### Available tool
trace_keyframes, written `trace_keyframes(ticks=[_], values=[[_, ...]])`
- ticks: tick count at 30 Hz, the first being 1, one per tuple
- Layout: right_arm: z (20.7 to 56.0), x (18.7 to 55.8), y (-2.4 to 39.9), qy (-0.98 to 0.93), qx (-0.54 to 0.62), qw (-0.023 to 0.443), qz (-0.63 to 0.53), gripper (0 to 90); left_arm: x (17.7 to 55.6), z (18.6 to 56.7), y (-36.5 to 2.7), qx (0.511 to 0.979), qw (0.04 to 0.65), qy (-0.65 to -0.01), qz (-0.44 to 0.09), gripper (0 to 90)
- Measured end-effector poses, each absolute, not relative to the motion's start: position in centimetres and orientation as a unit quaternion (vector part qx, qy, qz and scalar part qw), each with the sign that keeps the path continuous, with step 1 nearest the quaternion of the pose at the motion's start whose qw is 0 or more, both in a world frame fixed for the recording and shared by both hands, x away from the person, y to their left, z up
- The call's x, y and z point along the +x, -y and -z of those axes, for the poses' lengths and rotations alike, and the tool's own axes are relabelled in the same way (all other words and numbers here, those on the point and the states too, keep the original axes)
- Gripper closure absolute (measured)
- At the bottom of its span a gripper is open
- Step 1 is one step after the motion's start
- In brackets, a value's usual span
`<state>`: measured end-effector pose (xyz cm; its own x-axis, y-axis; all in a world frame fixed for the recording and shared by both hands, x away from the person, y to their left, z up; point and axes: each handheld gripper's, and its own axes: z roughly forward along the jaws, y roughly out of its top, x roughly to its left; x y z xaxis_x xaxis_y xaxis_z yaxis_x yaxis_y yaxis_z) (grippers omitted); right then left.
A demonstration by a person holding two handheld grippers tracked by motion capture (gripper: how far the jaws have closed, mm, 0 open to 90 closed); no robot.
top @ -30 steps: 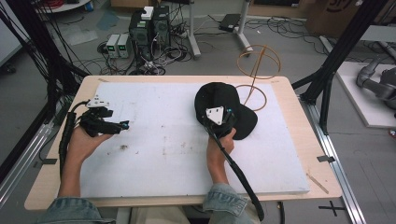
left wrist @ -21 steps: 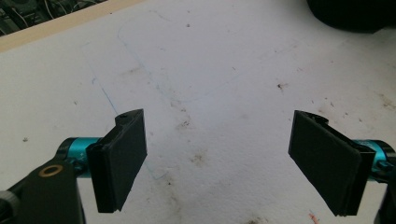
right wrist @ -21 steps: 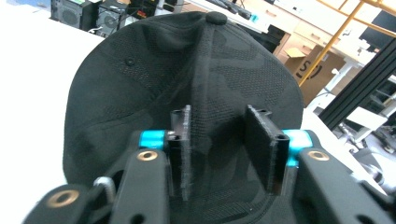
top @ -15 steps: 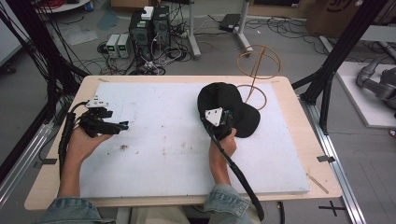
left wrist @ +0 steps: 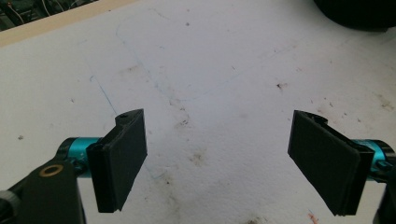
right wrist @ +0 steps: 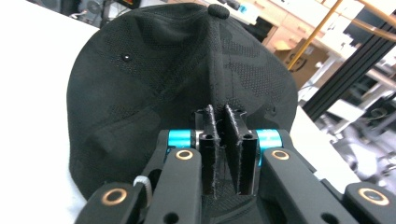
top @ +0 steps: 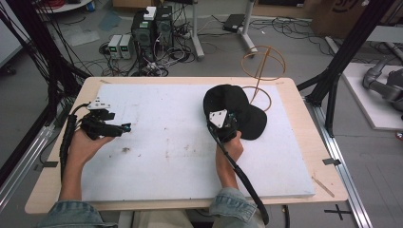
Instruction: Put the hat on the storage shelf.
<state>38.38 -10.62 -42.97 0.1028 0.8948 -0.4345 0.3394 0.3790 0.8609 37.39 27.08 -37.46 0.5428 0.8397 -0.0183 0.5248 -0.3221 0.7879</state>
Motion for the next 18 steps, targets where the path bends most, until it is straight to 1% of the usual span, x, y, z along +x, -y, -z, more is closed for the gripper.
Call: trace_keyframes(ticks=[10,18], values=[[42.6,37.9,10.7,-0.619,0.484,0.565,-0.251,86.7,37.5,37.7,-27.2,0.787,0.387,-0.436,-0.201,20.1],[41.3,37.2,11.2,-0.623,0.458,0.577,-0.264,87.6,37.5,37.7,-27.2,0.788,0.386,-0.436,-0.199,20.1]])
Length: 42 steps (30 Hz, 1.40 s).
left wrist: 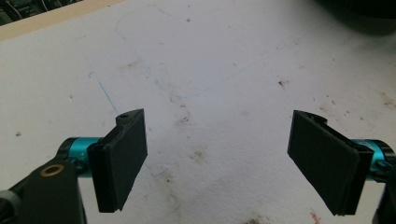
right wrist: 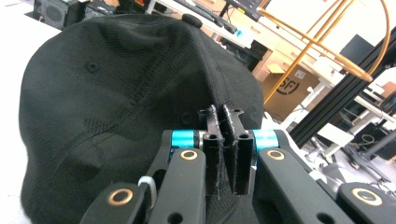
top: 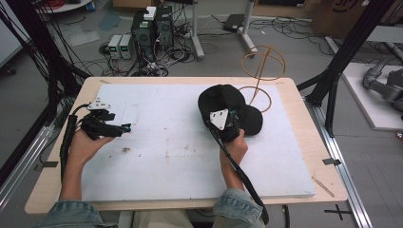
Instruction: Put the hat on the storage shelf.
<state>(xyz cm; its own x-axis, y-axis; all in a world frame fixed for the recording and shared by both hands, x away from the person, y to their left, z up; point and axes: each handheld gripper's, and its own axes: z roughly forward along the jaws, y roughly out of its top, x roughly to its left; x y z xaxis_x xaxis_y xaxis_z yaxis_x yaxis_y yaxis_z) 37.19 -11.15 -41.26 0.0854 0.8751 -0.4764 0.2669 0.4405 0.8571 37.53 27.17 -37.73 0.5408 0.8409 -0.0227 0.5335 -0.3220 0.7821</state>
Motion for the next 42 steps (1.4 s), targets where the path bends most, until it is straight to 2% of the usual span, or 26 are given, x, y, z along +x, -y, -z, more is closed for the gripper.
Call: trace_keyframes(ticks=[14,42], values=[[39.4,36.2,12.5,-0.607,0.441,0.595,-0.288,88.3,37.7,38.0,-27.2,0.789,0.382,-0.439,-0.198,20.1],[36.5,33.7,16.2,-0.559,0.465,0.603,-0.328,88.4,37.9,38.4,-27.2,0.791,0.374,-0.443,-0.194,20.1]])
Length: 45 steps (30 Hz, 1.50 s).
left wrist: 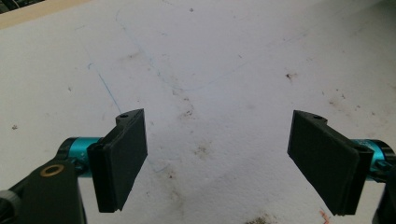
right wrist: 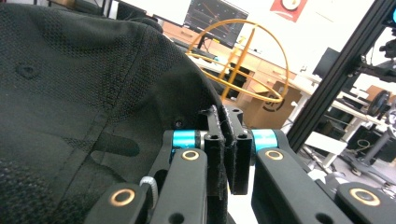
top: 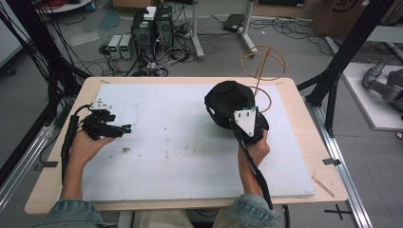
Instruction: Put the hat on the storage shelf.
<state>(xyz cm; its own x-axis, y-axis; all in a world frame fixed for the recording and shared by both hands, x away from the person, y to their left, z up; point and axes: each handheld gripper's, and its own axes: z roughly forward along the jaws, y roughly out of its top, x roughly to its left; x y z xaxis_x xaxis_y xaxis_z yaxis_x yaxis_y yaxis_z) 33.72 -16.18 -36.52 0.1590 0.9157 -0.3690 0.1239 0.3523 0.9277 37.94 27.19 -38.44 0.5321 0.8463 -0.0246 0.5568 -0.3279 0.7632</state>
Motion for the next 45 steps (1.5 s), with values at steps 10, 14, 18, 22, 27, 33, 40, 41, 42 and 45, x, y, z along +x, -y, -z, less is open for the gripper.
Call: trace_keyframes(ticks=[10,14,18,22,27,33,40,41,42,45], values=[[35.8,32.2,18.7,-0.537,0.480,0.606,-0.338,88.4,38.4,38.9,-27.0,0.794,0.367,-0.445,-0.191,20.1],[35.5,31.8,19.8,-0.532,0.485,0.605,-0.341,88.4,38.7,39.1,-27.0,0.794,0.366,-0.447,-0.190,20.1],[35.1,31.1,21.2,-0.523,0.492,0.604,-0.345,88.4,39.1,39.3,-26.9,0.795,0.363,-0.450,-0.186,20.1],[34.7,30.7,22.0,-0.517,0.493,0.607,-0.348,88.3,39.4,39.2,-26.8,0.794,0.363,-0.451,-0.186,20.1],[34.1,30.5,22.7,-0.510,0.498,0.605,-0.355,88.3,39.5,39.1,-26.7,0.795,0.363,-0.448,-0.188,20.1],[33.3,30.3,23.6,-0.497,0.503,0.610,-0.358,88.3,39.6,39.1,-26.8,0.797,0.359,-0.448,-0.187,20.0],[31.9,30.4,24.6,-0.479,0.512,0.614,-0.363,88.3,39.6,39.2,-26.7,0.798,0.358,-0.448,-0.185,20.1],[31.9,30.4,24.6,-0.479,0.512,0.614,-0.363,88.3,39.6,39.2,-26.7,0.798,0.358,-0.449,-0.185,20.1],[31.8,30.5,24.6,-0.479,0.512,0.614,-0.363,88.3,39.6,39.2,-26.7,0.798,0.359,-0.448,-0.185,20.1],[31.2,30.7,24.9,-0.474,0.511,0.618,-0.363,88.3,39.6,39.2,-26.7,0.798,0.357,-0.448,-0.185,20.1]])
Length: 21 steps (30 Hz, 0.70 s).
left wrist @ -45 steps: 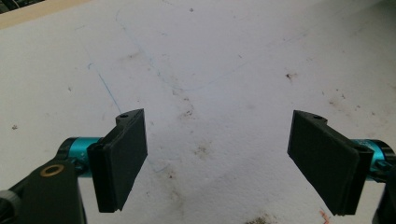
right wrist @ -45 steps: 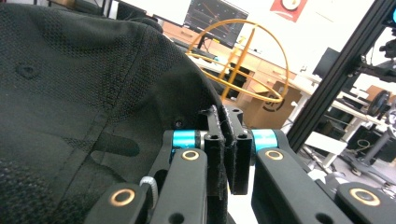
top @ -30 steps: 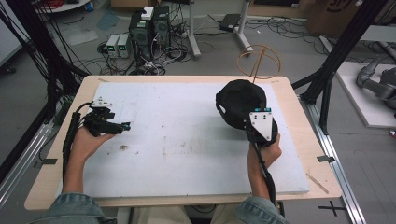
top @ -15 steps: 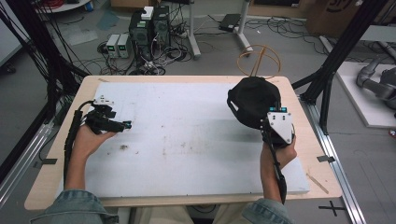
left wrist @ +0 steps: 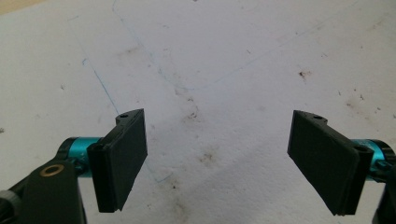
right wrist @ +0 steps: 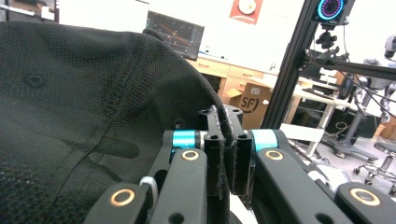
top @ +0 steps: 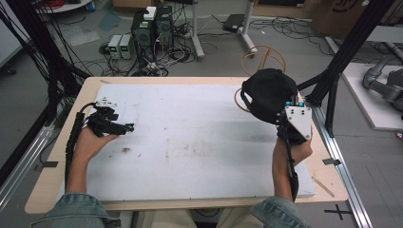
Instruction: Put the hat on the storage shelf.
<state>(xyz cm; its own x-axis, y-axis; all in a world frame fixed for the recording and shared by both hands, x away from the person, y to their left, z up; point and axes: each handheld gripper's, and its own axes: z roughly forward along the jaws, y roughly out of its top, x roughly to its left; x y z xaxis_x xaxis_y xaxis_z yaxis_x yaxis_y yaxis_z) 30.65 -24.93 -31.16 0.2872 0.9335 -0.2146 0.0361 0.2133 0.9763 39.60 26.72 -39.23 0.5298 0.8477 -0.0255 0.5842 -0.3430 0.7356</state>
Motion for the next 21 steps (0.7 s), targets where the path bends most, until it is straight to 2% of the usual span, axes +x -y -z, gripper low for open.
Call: trace_keyframes(ticks=[21], values=[[27.6,33.3,26.9,-0.435,0.529,0.623,-0.378,88.3,39.4,39.6,-26.9,0.800,0.350,-0.451,-0.183,20.2]])
